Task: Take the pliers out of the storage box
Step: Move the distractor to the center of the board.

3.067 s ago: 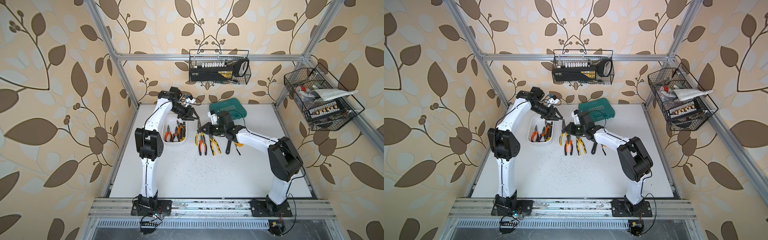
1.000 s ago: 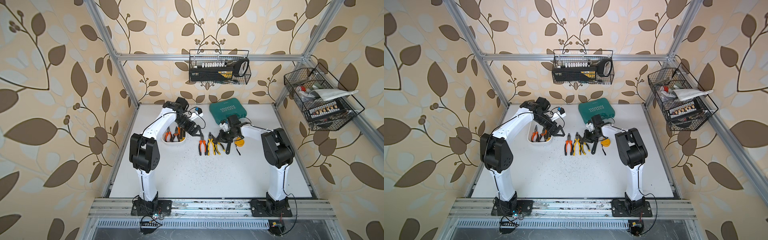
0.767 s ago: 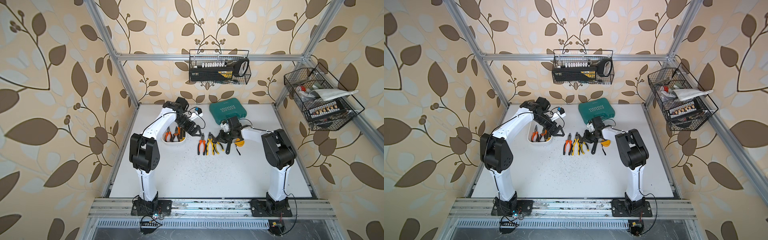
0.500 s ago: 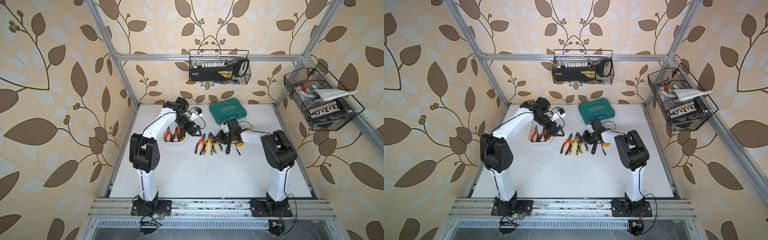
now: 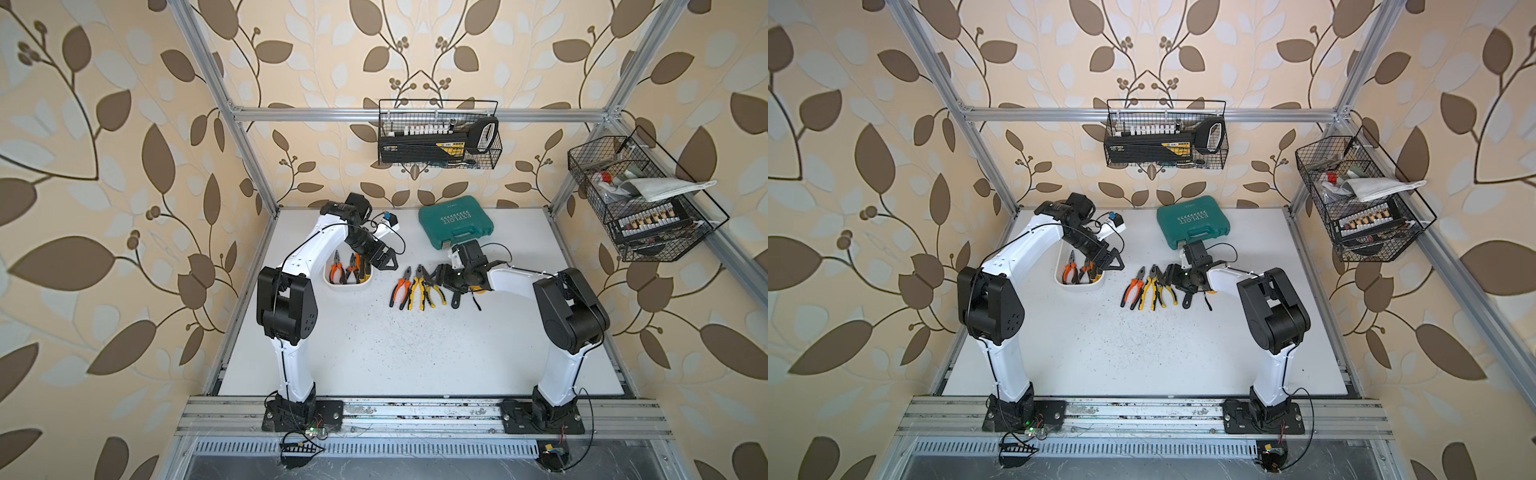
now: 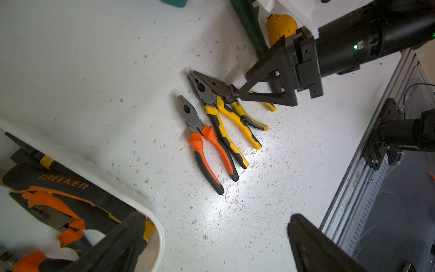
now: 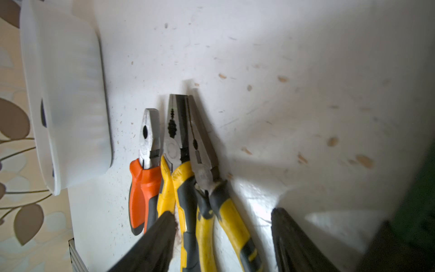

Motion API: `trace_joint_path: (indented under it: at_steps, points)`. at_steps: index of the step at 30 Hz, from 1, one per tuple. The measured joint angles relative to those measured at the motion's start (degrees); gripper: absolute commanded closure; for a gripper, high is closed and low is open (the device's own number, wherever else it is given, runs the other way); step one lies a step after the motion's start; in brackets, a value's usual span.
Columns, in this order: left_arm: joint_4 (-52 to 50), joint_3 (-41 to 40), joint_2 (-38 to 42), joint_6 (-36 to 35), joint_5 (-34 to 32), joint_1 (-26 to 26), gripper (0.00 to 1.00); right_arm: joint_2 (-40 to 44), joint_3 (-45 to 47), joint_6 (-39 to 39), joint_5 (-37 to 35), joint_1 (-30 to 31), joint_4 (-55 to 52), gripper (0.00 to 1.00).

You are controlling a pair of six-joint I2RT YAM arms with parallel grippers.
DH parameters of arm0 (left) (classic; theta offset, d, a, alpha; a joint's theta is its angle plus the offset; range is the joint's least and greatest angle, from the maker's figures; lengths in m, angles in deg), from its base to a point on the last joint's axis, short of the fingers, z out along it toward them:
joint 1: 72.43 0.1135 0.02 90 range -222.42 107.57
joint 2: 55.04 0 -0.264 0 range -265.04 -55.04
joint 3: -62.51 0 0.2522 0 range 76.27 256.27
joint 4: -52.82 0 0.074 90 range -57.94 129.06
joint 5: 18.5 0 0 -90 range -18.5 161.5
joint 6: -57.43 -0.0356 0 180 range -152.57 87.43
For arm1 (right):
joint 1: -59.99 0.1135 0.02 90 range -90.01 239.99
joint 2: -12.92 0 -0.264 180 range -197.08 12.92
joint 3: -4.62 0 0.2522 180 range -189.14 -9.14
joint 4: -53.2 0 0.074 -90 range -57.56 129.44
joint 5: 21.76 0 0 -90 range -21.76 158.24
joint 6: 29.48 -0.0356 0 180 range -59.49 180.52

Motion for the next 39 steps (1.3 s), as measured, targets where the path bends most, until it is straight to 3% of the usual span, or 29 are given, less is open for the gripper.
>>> trace_joint_path:
  at_steps: [4, 13, 21, 30, 34, 39]
  points:
    - [0.13, 0.00, 0.00, 0.00, 0.00, 0.70, 0.01, 0.79, -0.79, 1.90, -4.28, 0.07, -3.85, 0.19]
    - [0.07, 0.00, 0.00, -0.02, 0.00, 1.01, 0.01, -1.42, -6.64, 3.98, -16.72, -0.26, -14.82, 0.22]
    - [0.07, 0.00, 0.00, 0.00, -0.07, 1.49, 0.01, -1.62, -7.32, 4.70, -22.10, -3.34, -19.28, 0.23]
    - [1.73, -0.04, 0.00, 3.17, -2.34, 6.27, 0.01, 0.96, -7.19, 8.13, -20.81, -0.13, -18.67, 0.16]
    - [4.11, -0.22, 0.00, 7.30, -7.15, 9.33, 0.01, 4.74, -7.19, 10.60, -17.68, 3.89, -14.80, 0.08]
    - [5.53, 0.31, -0.42, 13.86, -13.57, 12.17, 0.01, 6.27, -8.85, 13.55, -12.87, 8.48, -10.23, 0.05]
